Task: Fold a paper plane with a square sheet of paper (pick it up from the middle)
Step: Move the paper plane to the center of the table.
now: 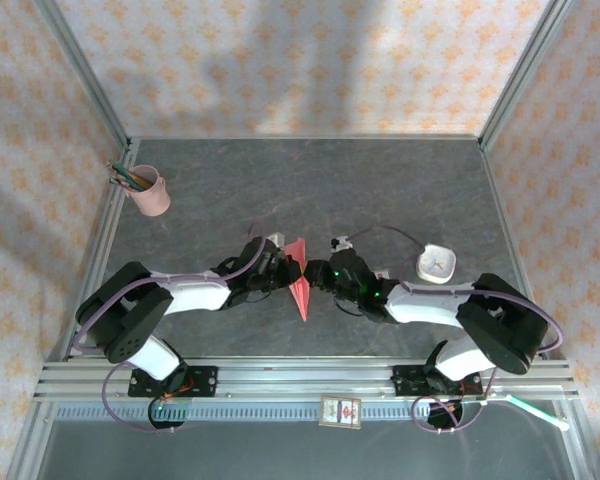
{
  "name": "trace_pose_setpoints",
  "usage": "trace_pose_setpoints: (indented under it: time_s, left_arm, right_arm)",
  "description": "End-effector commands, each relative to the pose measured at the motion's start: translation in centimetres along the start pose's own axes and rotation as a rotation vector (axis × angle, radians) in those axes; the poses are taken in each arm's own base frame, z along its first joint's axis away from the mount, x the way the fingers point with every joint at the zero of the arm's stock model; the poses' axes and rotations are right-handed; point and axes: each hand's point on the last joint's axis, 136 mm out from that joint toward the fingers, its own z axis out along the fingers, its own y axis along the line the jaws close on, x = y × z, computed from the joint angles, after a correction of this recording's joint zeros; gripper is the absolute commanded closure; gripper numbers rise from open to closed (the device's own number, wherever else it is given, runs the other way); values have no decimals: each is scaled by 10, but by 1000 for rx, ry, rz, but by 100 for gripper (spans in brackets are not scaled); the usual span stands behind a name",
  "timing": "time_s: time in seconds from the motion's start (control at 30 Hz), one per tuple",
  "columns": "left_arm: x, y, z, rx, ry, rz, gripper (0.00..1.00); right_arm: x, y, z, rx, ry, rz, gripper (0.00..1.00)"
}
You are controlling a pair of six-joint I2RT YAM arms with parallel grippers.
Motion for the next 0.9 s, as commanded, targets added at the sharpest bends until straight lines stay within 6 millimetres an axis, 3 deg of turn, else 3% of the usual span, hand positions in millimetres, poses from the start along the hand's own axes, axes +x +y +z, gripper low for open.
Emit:
trace_pose_setpoints:
  time_s: [0.0,0.2,0.33,0.63,0.87]
  left_arm:
    - [-19,13,-12,-163,-22,121,99]
    - [-41,43,-21,-444,13,243,98]
    - [-55,49,-14,-533,37,288,96]
    - [-55,63,20,-587,130,288,93]
    - [-50,61,33,-554,141,245,83]
  right_arm:
    - [-18,0,-11,26,-58,-49,78]
    - [-42,-5,-21,149,-115,-179,74]
    - [-49,-14,-25,182,-140,-190,74]
    - [-55,-39,-36,210,-162,-174,73]
    - [-55,-48,-40,229,-173,-181,73]
